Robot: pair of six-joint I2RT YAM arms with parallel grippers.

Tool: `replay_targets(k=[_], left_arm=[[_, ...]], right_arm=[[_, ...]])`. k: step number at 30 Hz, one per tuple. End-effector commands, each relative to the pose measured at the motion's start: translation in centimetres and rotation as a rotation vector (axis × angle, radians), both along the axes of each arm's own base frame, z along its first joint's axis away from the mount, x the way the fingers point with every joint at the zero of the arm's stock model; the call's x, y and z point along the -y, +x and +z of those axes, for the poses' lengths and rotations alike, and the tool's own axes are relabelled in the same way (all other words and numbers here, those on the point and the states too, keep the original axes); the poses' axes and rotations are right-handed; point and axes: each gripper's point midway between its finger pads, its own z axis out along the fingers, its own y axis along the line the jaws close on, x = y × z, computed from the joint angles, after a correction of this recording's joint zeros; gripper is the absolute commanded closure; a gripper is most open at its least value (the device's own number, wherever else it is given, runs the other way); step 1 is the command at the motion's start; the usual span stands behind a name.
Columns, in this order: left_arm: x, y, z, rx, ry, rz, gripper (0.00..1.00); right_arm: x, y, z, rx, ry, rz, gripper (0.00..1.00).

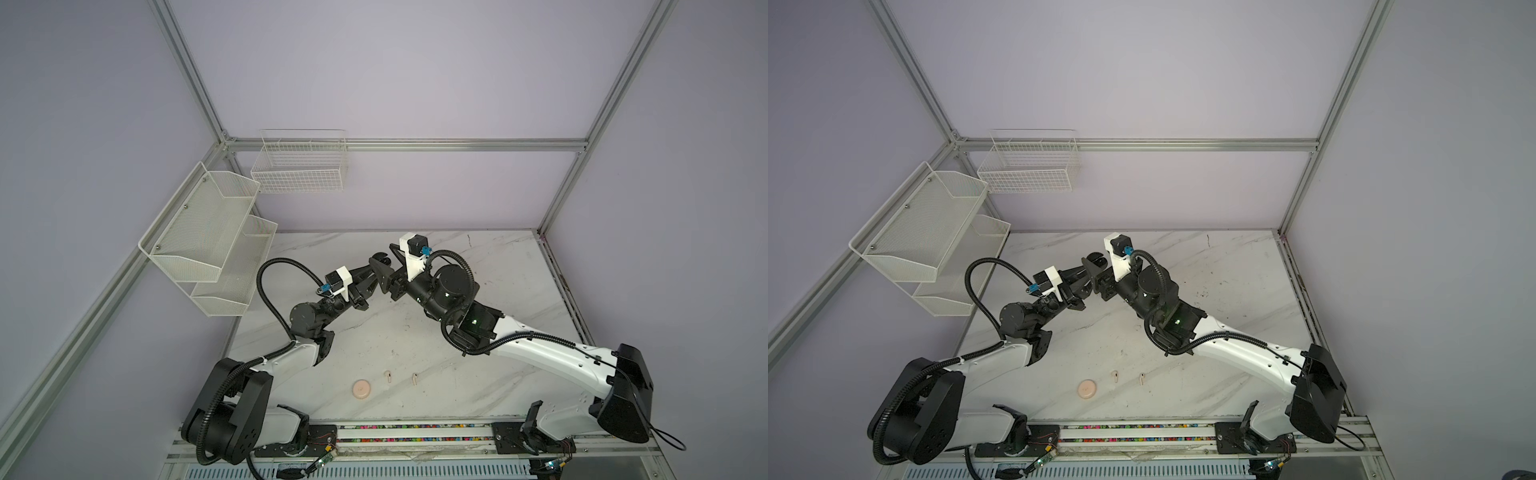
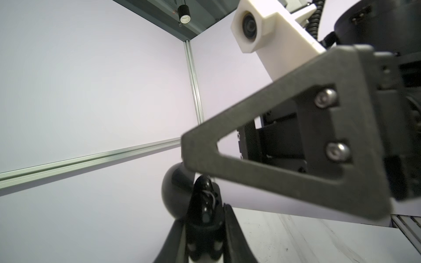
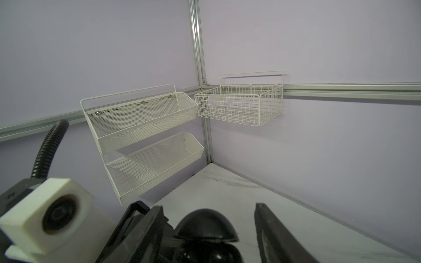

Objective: Insert wireless bluetooth earbuds into charging case
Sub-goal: Insert the wireless bluetooth earbud into the charging case, then close the charging case.

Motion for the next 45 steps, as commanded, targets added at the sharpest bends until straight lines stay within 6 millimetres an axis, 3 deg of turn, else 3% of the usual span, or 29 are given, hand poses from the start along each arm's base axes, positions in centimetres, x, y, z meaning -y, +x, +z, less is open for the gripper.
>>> replay_targets(k=[1, 3, 4, 8, 12, 18, 22, 29, 41, 45], left_arm=[[-0.6, -1.5, 0.1, 0.021, -0.016, -0.032, 1.00], [-0.3, -1.8, -0.9, -0.007, 0.026, -0.080, 1.00], [-0.3, -1.8, -1.3, -0.025, 0.041, -0.102, 1.00], [0.2, -2.0, -3.3, -0.095, 0.100, -0.173, 1.00], [0.9, -2.3, -5.0, -0.121, 0.149, -0.222, 1.00], [2.6, -2.2, -7.2, -0.187, 0.221, -0.376, 1.00], [3.1, -2.0, -7.9, -0.247, 0.221, -0.431, 1.00], [3.1, -2.3, -7.8, -0.225, 0.227, -0.430, 1.00], [3.0, -2.7, -7.6, -0.226, 0.227, -0.439, 1.00], [3.1, -2.7, -7.6, -0.230, 0.227, -0.442, 1.00]], right_arm=[[4.5, 0.5, 4.0, -0.015, -0.040, 0.084, 0.37], [5.8, 0.6, 4.4, -0.055, -0.063, 0.232, 0.40], [5.9, 0.9, 3.6, -0.120, -0.075, 0.282, 0.41], [4.7, 1.3, -0.5, -0.322, -0.175, 0.473, 0.43], [4.2, -0.1, -1.4, -0.340, -0.197, 0.606, 0.40], [2.6, -1.2, -6.3, -0.444, -0.253, 0.703, 0.38], [1.5, -2.7, -7.3, -0.472, -0.237, 0.774, 0.38], [0.0, -4.6, -11.1, -0.573, -0.309, 0.838, 0.38], [0.6, -2.6, -12.0, -0.550, -0.409, 0.698, 0.37], [0.8, -2.7, -12.1, -0.556, -0.426, 0.699, 0.36]])
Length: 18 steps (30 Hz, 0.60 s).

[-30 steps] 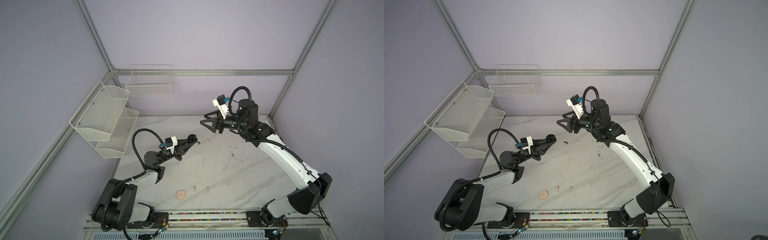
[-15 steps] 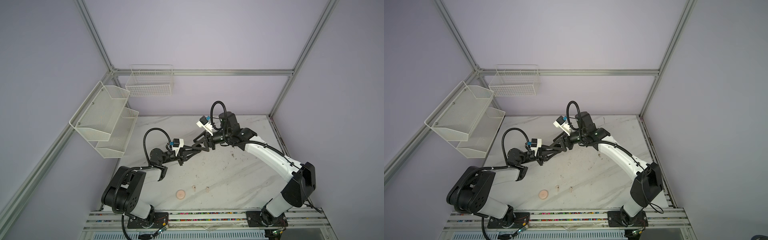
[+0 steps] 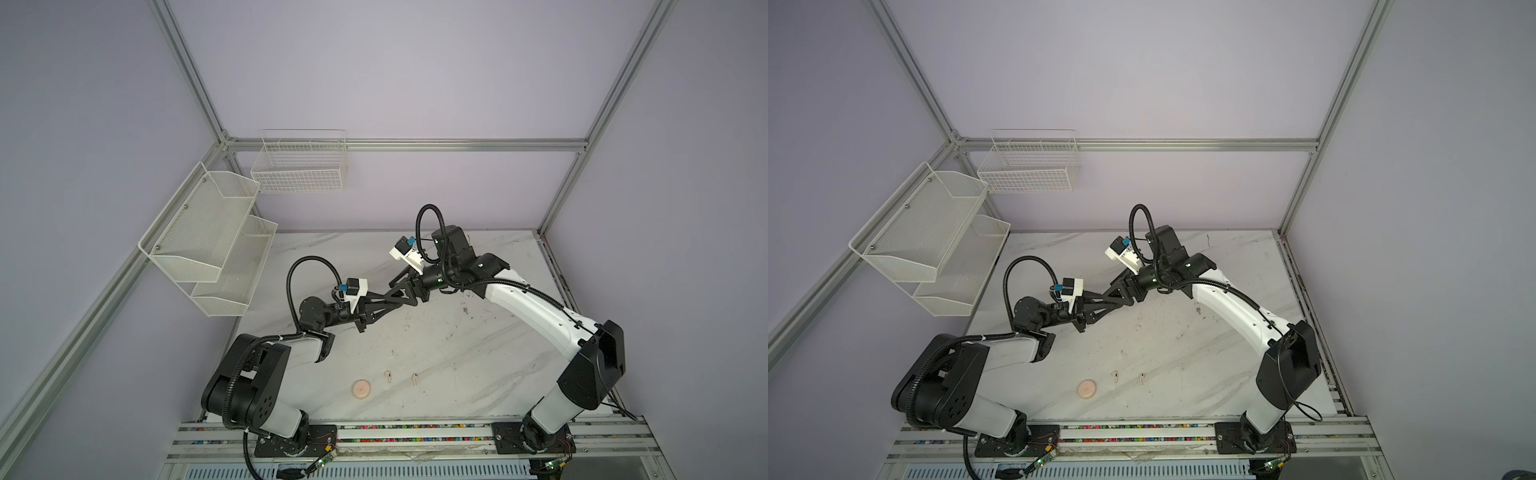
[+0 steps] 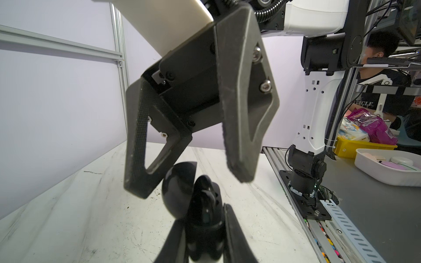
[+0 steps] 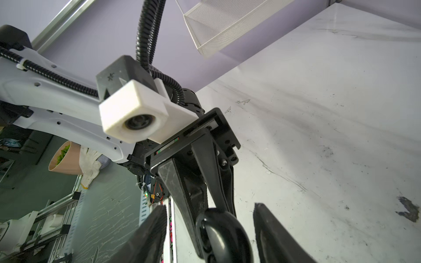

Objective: Insert wireless bluetooth earbuds into charging case
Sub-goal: Close the charging case.

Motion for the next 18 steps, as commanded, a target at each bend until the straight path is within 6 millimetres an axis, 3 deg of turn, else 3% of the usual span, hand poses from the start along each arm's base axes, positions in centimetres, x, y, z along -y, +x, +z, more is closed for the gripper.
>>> replay_targets(k=[1, 7, 12, 18], left_arm=[[0.0, -0.4, 2.8, 0.095, -0.036, -0.011, 1.00], [0.1, -0.1, 2.6, 0.079, -0.038, -0.003, 1.00], [0.0, 0.1, 2.5, 0.067, -0.039, 0.003, 1.00], [-0.2, 0.4, 2.6, 0.053, -0.045, 0.017, 1.00]], right_arm=[[0.4, -0.3, 0.5, 0.025, -0.019, 0.017, 0.37], [0.9, -1.7, 2.1, 0.033, 0.027, 0.038, 0.47], [1.3, -2.4, 2.0, 0.018, 0.030, 0.046, 0.60], [1.6, -2.9, 1.7, -0.005, 0.041, 0.039, 0.60]])
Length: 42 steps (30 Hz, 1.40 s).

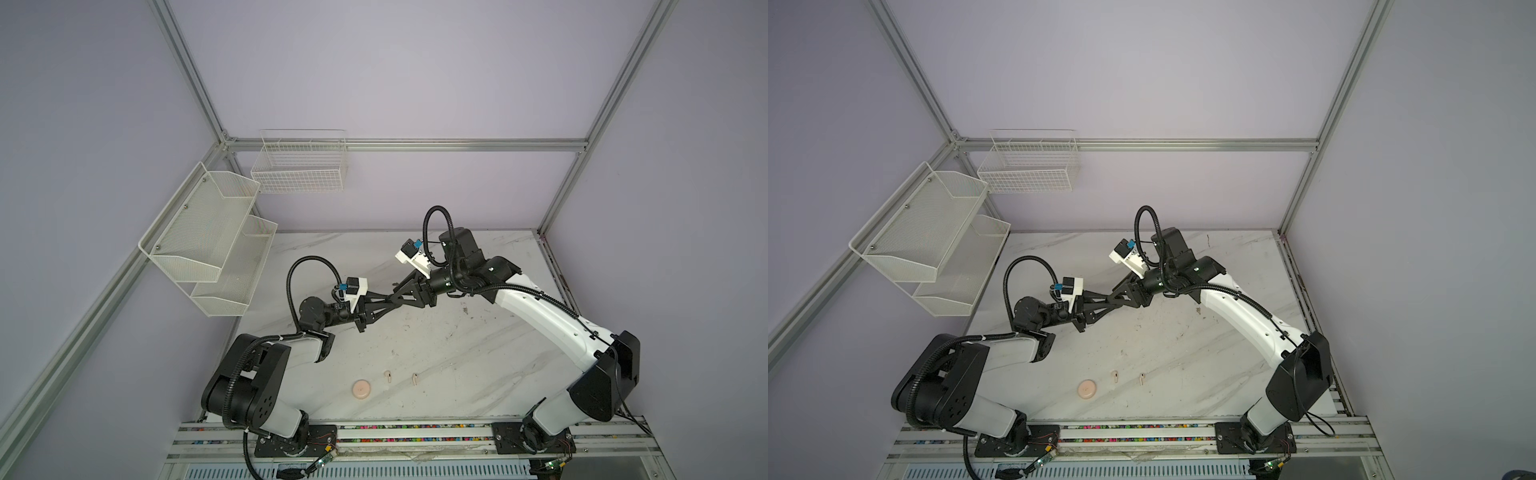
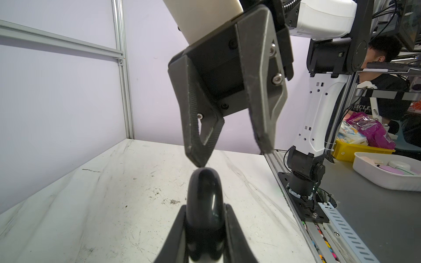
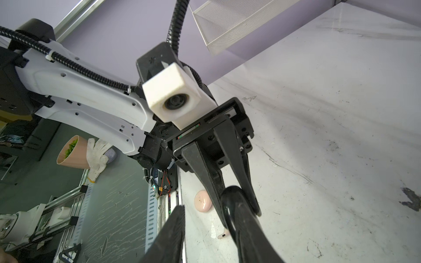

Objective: Insert wireless bluetooth earbuds into charging case
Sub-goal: Close the charging case, then place the charging case at the center of the table.

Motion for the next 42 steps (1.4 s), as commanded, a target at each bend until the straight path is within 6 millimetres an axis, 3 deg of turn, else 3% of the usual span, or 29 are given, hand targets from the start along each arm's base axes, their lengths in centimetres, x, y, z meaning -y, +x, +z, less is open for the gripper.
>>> replay_targets(k=[1, 4, 11, 15, 21, 27, 30, 42], left_arm=[[-0.2, 0.3, 2.6, 0.074, -0.039, 0.018, 1.00], [-0.3, 0.4, 2.3, 0.048, -0.044, 0.029, 1.00], [-0.7, 2.3, -0.5, -0.120, -0.042, 0.059, 1.00], [-0.7, 3.2, -3.0, -0.225, -0.036, 0.083, 1.00], [-0.6, 6.4, -8.2, -0.483, -0.029, 0.095, 1.00], [-0.6, 10.3, -12.1, -0.610, 0.001, 0.151, 1.00], [-0.3, 11.7, -14.8, -0.719, 0.085, 0.179, 1.00], [-0.3, 14.3, -18.3, -0.906, 0.196, 0.249, 1.00]], right_arm=[[0.4, -0.6, 0.8, 0.011, 0.024, 0.007, 0.60], [2.1, 0.4, 1.1, 0.071, 0.035, -0.059, 0.50], [4.6, 1.4, -0.7, 0.158, 0.177, -0.244, 0.42], [4.7, 2.7, -2.2, 0.119, 0.282, -0.333, 0.42], [4.7, 5.0, -4.8, 0.103, 0.253, -0.419, 0.42], [7.2, 8.5, -6.6, 0.153, 0.200, -0.645, 0.42], [7.6, 9.0, -6.7, 0.164, 0.206, -0.674, 0.42], [7.0, 10.3, -9.3, 0.130, 0.191, -0.683, 0.42]])
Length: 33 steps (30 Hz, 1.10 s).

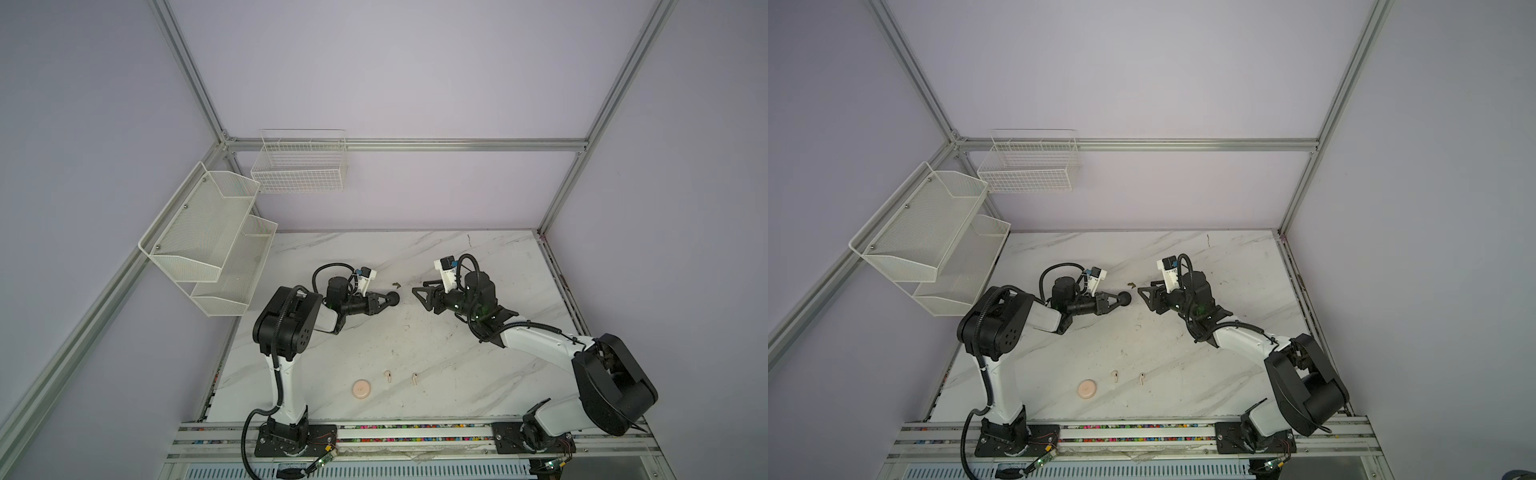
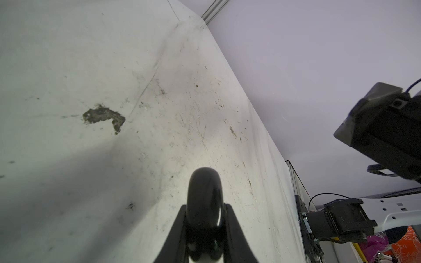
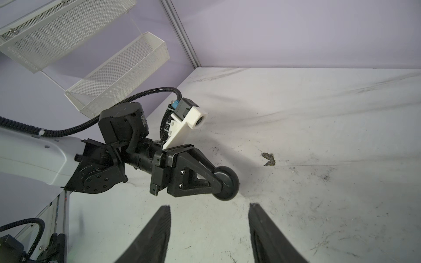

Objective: Insert wireless bluetooth earbuds into charging case
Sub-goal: Place the charging case at the center of the table.

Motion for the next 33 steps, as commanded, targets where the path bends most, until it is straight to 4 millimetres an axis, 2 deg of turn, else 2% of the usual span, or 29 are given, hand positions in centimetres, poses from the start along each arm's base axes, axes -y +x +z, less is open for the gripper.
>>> replay_targets(k=[1, 15, 19, 21, 26, 33], left_arm=[[-0.1, 1.9, 0.2, -0.017, 0.045, 0.019, 1.00], [-0.1, 3.8, -2.1, -0.175, 0.061, 0.117, 0.98], [-0.4, 3.7, -2.3, -0.210, 0.079, 0.141, 0.69], [-0.6, 3.5, -2.3, -0.210, 0.099, 0.149, 0.49], [-1.0, 3.3, -2.5, -0.219, 0.156, 0.152, 0.34], [-2.5, 2.5, -3.4, -0.263, 0.291, 0.179, 0.33]], right_arm=[[0.3, 0.5, 1.2, 0.046, 0.031, -0.027, 0.42], [0.8, 0.1, 1.2, 0.058, 0.025, -0.033, 0.42], [0.8, 0.1, 1.6, 0.069, 0.025, -0.033, 0.42], [0.8, 0.1, 1.8, 0.075, 0.027, -0.033, 0.42], [0.9, 0.2, 2.2, 0.084, 0.030, -0.032, 0.41], [1.3, 0.2, 2.4, 0.071, 0.025, -0.044, 0.39]])
